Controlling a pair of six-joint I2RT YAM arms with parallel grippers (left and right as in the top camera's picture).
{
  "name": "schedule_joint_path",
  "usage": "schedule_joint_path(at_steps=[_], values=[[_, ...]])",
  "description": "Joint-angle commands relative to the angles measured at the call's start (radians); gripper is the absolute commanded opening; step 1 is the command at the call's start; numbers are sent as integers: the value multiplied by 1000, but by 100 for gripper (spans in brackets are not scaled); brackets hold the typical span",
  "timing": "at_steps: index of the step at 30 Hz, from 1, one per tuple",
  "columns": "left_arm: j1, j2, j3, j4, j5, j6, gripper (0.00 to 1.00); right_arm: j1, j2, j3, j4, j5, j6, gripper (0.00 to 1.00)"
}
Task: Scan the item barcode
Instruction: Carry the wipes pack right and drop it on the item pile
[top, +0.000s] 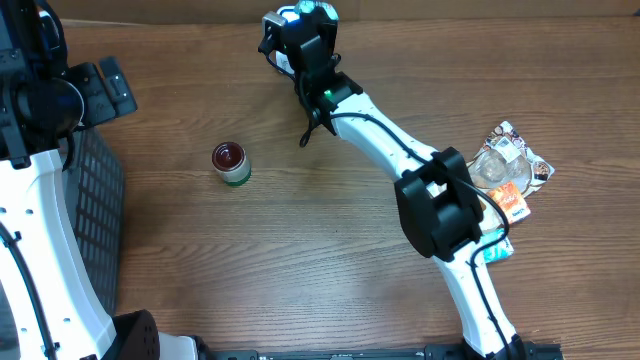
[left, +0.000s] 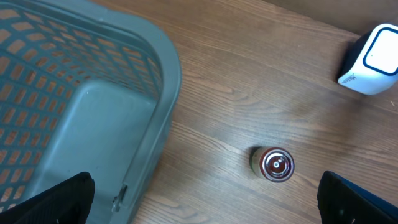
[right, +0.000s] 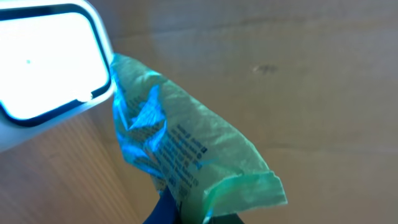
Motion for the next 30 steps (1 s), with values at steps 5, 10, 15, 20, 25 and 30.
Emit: schedule_joint_path(at_steps=[5,10,15,20,25,30], values=[[2,2,2,2,-9,19,99,-2,-395,22,-294,-234,626,4],[2,2,2,2,-9,19,99,-27,-629,22,-584,-450,1062,4],[2,2,2,2,-9,19,99,-127,-825,22,-954,-461,1442,4],[2,2,2,2,-9,19,99,-332,-921,22,-1288,-549,1557,4],[2,2,2,2,-9,19,100,-589,-899,-1,-1510,-671,1574,4],[2,2,2,2,-9,19,99,-772,-843,-154,-1532,-695,1573,4]])
